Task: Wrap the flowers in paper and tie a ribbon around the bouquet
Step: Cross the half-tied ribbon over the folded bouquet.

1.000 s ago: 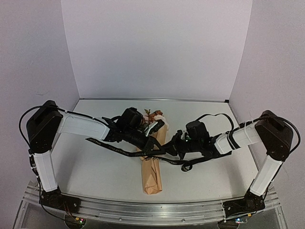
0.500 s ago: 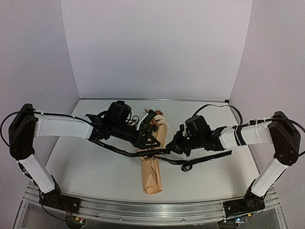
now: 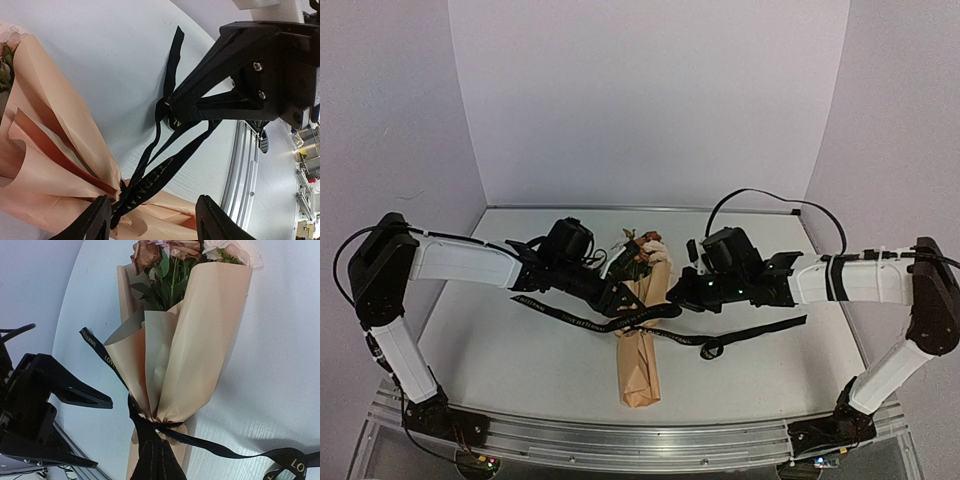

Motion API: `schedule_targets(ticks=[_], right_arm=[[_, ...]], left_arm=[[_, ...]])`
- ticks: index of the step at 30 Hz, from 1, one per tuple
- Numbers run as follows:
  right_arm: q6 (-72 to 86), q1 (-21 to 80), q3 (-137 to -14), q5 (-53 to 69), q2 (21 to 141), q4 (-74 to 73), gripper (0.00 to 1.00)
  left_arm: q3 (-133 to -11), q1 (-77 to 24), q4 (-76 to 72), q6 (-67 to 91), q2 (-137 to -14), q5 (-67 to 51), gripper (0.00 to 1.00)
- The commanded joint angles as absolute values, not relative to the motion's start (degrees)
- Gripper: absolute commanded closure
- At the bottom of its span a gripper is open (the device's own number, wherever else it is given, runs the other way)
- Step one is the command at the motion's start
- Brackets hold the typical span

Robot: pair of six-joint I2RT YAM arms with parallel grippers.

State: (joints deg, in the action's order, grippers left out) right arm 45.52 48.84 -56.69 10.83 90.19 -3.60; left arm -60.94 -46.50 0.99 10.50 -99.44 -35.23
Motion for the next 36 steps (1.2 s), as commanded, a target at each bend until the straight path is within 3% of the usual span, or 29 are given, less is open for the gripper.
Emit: schedule_targets(ticks=[1, 22, 36], right_arm=[[42.0, 49.1, -59.1, 7.3, 87.5, -4.7, 1.00], [43.8, 50.3, -57.9, 4.0, 85.1, -3.0, 1.00], [49.0, 50.7, -57.4, 0.1, 85.3, -3.1, 1.00]], left_arm=[[-64.6, -46.5, -2.3, 10.0, -100.8, -37.2, 0.40], [-67.0, -50.3, -2.4, 10.1, -105.3, -33.7, 0.43], [-67.9, -53.0, -0.5, 8.9, -106.9, -25.3, 0.54]])
